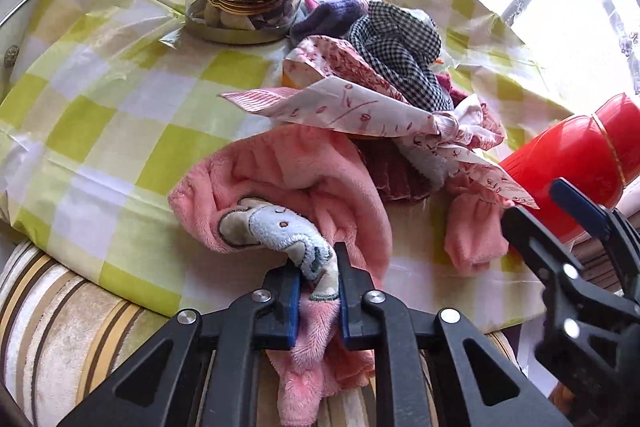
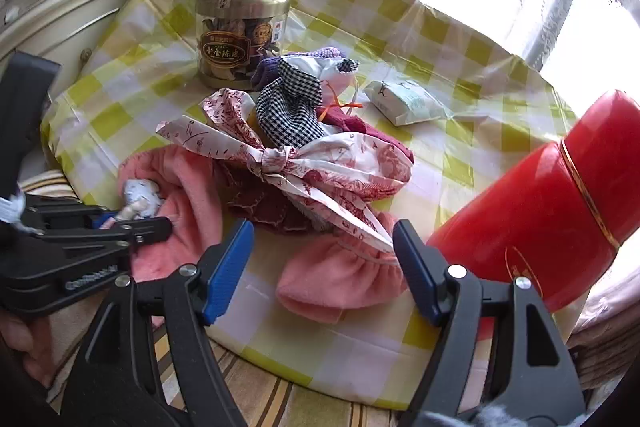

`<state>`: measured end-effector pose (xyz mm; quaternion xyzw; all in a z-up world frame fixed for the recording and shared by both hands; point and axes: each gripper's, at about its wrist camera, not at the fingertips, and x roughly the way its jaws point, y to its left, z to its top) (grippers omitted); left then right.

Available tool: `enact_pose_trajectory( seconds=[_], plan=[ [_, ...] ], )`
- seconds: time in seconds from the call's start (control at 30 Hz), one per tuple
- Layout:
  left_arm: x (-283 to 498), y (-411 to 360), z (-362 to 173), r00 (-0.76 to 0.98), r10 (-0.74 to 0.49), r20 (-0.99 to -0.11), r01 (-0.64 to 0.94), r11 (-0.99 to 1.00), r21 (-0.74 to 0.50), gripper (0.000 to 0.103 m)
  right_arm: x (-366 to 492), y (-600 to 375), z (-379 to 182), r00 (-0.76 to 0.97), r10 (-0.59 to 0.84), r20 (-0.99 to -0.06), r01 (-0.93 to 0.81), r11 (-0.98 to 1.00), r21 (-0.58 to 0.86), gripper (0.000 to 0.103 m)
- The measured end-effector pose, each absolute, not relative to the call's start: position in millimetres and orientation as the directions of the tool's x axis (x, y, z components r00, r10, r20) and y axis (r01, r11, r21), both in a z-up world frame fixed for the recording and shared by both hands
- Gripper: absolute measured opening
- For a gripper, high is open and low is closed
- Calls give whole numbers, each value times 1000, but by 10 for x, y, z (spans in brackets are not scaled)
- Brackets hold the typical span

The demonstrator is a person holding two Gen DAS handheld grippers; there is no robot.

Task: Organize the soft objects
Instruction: 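Grasp the pink towel with elephant patch with the left tool, then grasp the pink floral cloth with the right tool while the left tool holds the towel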

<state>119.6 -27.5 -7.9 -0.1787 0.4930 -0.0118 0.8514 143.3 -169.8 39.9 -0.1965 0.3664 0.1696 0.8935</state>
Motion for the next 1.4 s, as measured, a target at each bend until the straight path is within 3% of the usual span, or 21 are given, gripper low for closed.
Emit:
enact_pose_trajectory(
  seconds=[0.23, 0.47, 0.5, 0.57, 0.6, 0.63, 0.7, 0.93, 1.4],
  plan=[
    [918, 78, 1, 577, -230, -784, -155, 911, -382, 15, 1471, -1309, 216, 758, 69, -648, -489, 718, -496, 75],
    [936, 132, -89, 582, -276, -765, -161, 883, -440, 15, 1598, -1039, -40, 807, 10, -590, -476, 603, -640, 75],
    [938, 137, -95, 583, -280, -763, -159, 881, -445, 15, 1604, -1013, -70, 812, 6, -584, -473, 594, -651, 71],
    [950, 155, -114, 579, -291, -762, -160, 876, -456, 15, 1623, -972, -126, 816, 2, -577, -470, 583, -662, 55],
    [945, 172, -112, 579, -294, -761, -161, 873, -460, 15, 1636, -961, -150, 808, 3, -589, -477, 589, -652, 35],
    [947, 180, -115, 578, -296, -760, -164, 871, -464, 15, 1668, -967, -166, 796, 6, -605, -484, 607, -630, 27],
    [946, 197, -116, 579, -300, -758, -165, 867, -469, 15, 1671, -1002, -135, 787, 34, -615, -486, 649, -586, 24],
    [932, 230, -81, 591, -302, -748, -163, 863, -478, 15, 1484, -1254, 324, 812, 133, -568, -435, 788, -437, 21],
    [772, 138, 145, 654, -303, -693, -90, 879, -469, 15, 921, -2183, 804, 771, 228, -595, -328, 942, -65, 21]
  ],
)
